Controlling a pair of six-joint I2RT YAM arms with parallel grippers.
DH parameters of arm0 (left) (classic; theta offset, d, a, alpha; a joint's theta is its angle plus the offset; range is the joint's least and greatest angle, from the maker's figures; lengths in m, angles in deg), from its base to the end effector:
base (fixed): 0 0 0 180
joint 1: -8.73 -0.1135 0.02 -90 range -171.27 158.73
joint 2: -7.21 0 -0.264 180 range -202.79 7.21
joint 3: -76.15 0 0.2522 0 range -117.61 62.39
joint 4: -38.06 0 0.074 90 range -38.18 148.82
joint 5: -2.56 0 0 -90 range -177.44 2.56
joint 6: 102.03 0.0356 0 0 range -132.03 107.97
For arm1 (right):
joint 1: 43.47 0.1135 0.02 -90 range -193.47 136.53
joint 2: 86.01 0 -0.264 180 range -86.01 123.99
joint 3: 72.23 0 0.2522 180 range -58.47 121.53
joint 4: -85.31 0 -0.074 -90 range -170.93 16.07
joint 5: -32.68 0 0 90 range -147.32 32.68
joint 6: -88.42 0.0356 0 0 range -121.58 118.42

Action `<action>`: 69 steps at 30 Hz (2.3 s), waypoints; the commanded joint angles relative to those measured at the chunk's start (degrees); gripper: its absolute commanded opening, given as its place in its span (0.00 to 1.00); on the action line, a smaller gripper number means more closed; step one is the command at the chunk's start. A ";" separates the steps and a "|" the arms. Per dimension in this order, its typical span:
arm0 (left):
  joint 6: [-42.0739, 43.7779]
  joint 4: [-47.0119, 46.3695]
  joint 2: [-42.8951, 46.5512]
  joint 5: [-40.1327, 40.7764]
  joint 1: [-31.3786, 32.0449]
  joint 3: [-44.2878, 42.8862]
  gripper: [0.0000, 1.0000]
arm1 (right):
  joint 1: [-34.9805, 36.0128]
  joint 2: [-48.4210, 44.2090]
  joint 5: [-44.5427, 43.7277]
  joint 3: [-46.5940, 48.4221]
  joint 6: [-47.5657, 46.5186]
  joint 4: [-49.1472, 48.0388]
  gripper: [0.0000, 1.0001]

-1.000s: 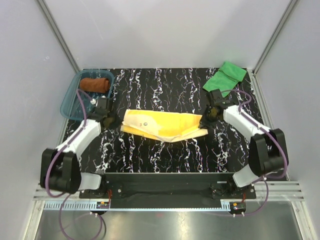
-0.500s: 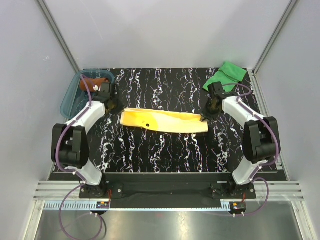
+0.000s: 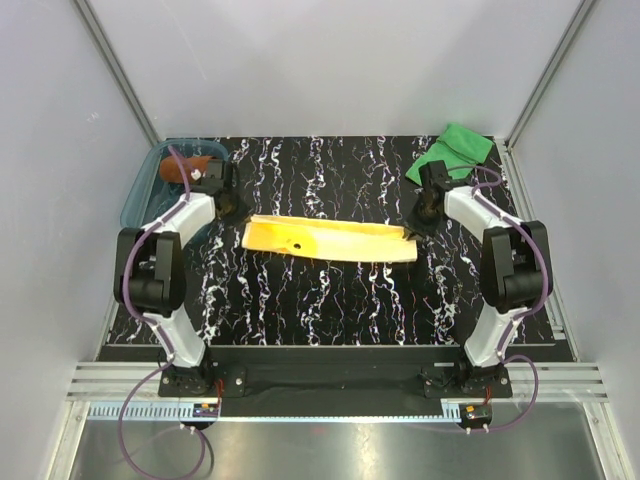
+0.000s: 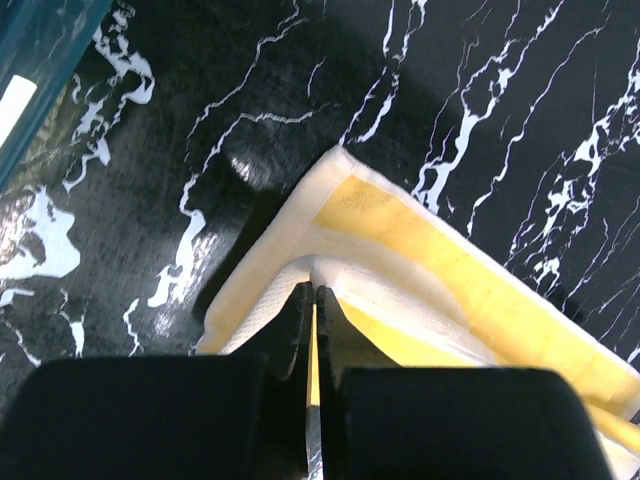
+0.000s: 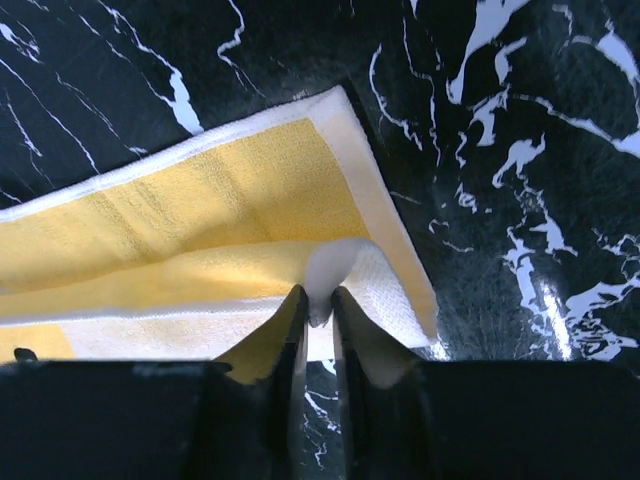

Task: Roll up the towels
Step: Fold the towel

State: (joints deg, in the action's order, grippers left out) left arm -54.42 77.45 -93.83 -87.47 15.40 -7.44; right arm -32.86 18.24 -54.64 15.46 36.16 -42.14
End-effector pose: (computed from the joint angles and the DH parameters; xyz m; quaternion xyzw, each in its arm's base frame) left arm 0.3686 -0.0431 0.2052 -0.2939 0.9123 -0.1187 0.2595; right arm 0.3592 0.0690 0.1951 0.2265 0.9567 0.0952 0.1559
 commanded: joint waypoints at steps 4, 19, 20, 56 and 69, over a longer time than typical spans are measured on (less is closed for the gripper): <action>2.14 -0.05 -5.22 -1.73 -0.88 -7.86 0.01 | -1.47 2.19 -0.83 5.25 -1.08 -0.47 0.80; 1.79 1.01 0.91 -1.38 -1.49 -9.04 0.84 | -2.26 -8.44 0.73 -0.44 -6.00 -5.63 0.88; 1.79 1.00 2.41 -1.29 -1.32 -7.80 0.84 | -2.09 -8.71 1.36 -1.93 -6.44 -6.09 0.85; 3.72 -5.15 -16.80 -6.99 1.59 -13.99 0.70 | 4.94 -5.09 13.93 -19.25 -2.16 -13.64 0.30; 7.93 -4.71 -31.22 -16.58 6.76 -34.47 0.70 | 29.27 -4.95 19.20 -21.83 12.80 -25.24 0.31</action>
State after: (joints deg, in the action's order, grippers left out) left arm -48.98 72.38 -121.52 -100.30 20.17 -35.59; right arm -6.24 10.33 -36.45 -9.76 44.88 -63.63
